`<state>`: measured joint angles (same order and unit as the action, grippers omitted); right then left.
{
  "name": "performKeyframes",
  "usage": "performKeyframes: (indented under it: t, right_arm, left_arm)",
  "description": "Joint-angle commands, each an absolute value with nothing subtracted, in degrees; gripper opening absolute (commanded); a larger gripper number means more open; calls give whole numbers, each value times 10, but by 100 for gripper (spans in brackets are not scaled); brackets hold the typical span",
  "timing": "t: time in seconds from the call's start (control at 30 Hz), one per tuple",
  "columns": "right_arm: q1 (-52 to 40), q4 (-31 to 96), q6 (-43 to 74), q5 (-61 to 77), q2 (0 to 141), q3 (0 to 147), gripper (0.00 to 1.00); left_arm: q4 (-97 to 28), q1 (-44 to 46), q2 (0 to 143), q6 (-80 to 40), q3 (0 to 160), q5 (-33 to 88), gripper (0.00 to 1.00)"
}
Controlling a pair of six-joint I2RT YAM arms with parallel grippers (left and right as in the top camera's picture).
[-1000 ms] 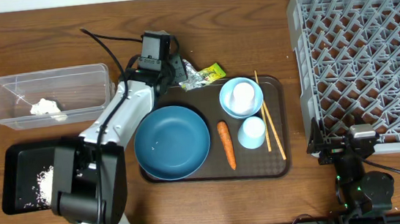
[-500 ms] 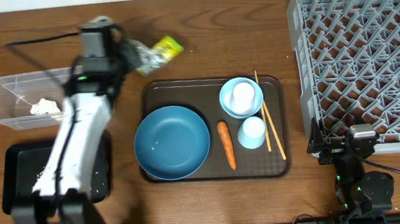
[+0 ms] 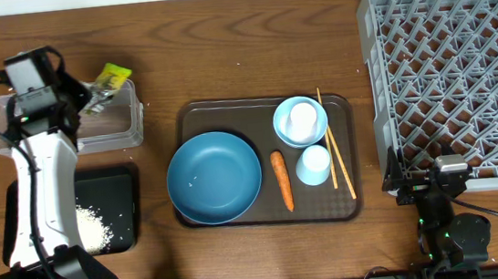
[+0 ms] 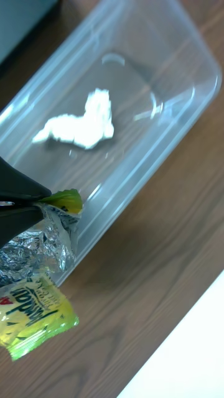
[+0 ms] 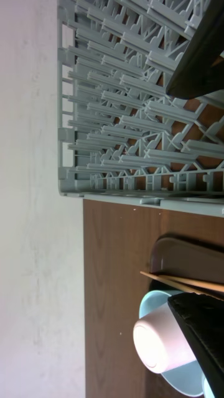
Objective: Sort waste into correct bins and load items into the dishwasher rack
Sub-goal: 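Carry the wrapper with the left gripper and drop it into the clear bin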
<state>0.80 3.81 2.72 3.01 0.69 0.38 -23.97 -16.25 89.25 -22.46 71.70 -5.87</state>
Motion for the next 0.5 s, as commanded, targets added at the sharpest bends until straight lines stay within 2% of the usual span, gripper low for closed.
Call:
performKeyframes:
  t: [0.0, 0.13, 0.17, 0.2, 0.23, 0.3, 0.33, 0.47]
  right_arm:
    - [11, 41, 20, 28, 4, 3, 99]
    - [11, 41, 20, 28, 4, 3, 99]
    - [11, 41, 20, 28, 4, 3, 99]
    - [11, 41, 20, 28, 4, 3, 99]
    - [11, 41, 20, 28, 4, 3, 99]
    - [11, 41, 20, 28, 4, 3, 99]
    - [11, 41, 20, 28, 4, 3, 99]
    - [11, 41, 20, 28, 4, 3, 99]
  left_arm:
    - [-242, -184, 901, -217, 715, -72, 6]
    - [-242, -198, 914, -217, 715, -72, 7]
    - [-242, -201, 917, -217, 715, -72, 11]
    - [-242, -203, 920, -217, 715, -72, 17]
    - [-242, -205, 922, -217, 715, -72, 34]
    - [-242, -206, 923, -217, 715, -72, 62]
    - [-242, -206, 923, -217, 715, -72, 69]
    - [-244, -206, 922, -217, 715, -72, 79]
